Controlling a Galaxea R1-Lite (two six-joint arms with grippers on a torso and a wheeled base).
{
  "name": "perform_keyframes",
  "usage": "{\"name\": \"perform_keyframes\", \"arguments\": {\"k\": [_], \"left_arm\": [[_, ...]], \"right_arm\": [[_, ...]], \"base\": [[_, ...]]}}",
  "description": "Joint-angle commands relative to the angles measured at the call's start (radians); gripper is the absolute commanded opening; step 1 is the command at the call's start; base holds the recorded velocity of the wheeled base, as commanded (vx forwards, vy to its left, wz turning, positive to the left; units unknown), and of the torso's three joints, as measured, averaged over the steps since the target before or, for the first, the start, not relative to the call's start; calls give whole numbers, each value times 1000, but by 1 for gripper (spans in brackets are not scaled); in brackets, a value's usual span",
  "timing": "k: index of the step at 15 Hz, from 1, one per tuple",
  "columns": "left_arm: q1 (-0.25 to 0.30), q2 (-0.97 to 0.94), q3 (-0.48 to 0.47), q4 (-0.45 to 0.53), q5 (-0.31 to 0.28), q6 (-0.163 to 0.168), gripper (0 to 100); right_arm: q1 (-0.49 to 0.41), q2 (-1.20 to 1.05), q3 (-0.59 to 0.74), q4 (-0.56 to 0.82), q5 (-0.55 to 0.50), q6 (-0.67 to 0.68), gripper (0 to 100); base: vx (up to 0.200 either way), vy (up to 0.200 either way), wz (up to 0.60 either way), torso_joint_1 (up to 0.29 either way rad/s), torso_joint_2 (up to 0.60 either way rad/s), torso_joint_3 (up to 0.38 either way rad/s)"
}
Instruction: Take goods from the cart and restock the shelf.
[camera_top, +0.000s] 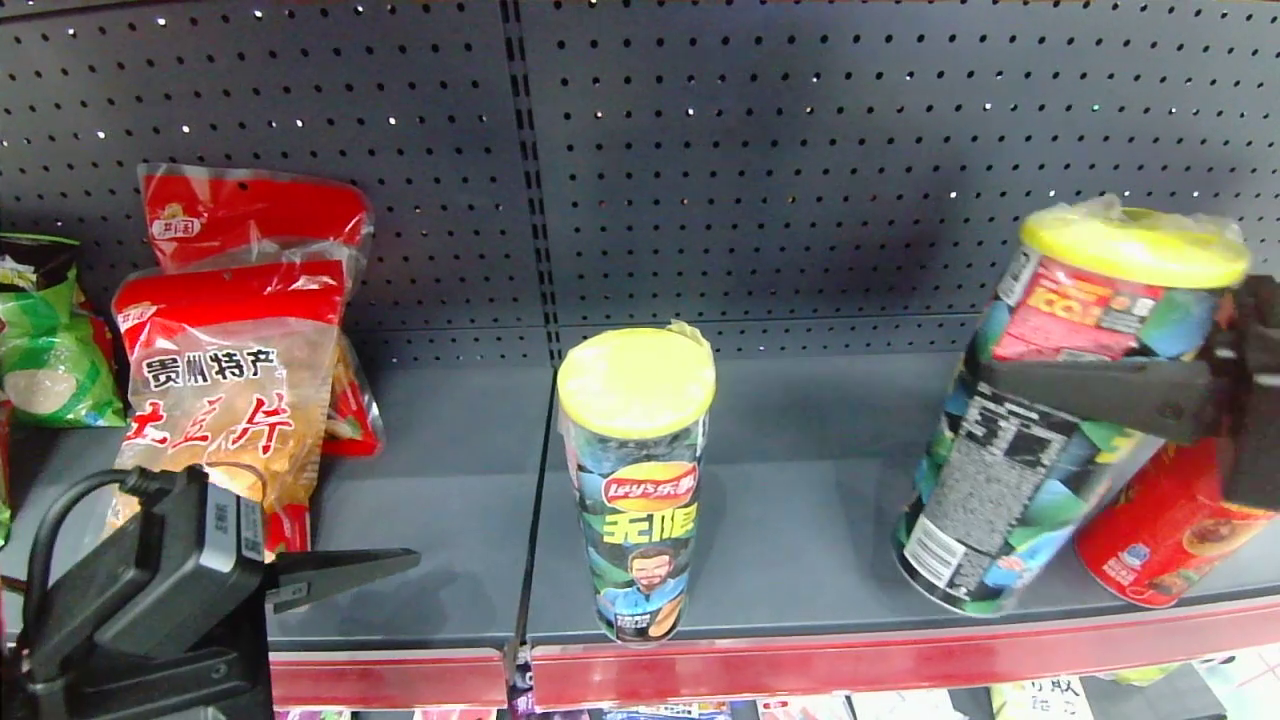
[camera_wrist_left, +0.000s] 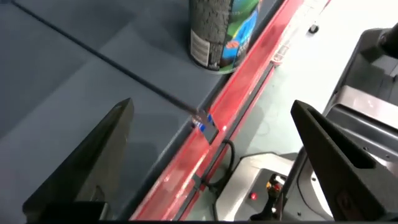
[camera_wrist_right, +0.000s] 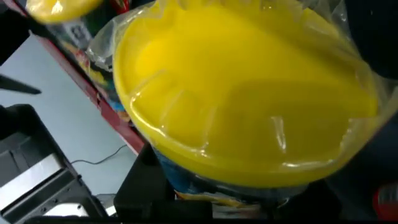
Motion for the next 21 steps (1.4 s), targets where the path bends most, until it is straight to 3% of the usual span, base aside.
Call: {"name": "perform_keyframes", "arguments": {"k": [1,11,15,21], "left_arm": [[0,-42,0,4,5,1,100],[0,-62,-7,6,56,1,100],[0,-62,-10,6,56,1,100],[0,-52,-14,4,56,1,100]], "right_arm": [[44,199,-83,-84,-5,-33,0],[129,534,-373,-120,-2,-68,0],[133,622,-387,-235,-2,-67,0],[132,679,-416,-288,-2,-65,0]], "base": [[0,0,0,0,0,0],[0,0,0,0,0,0],[0,0,0,0,0,0],[0,0,0,0,0,0]]}}
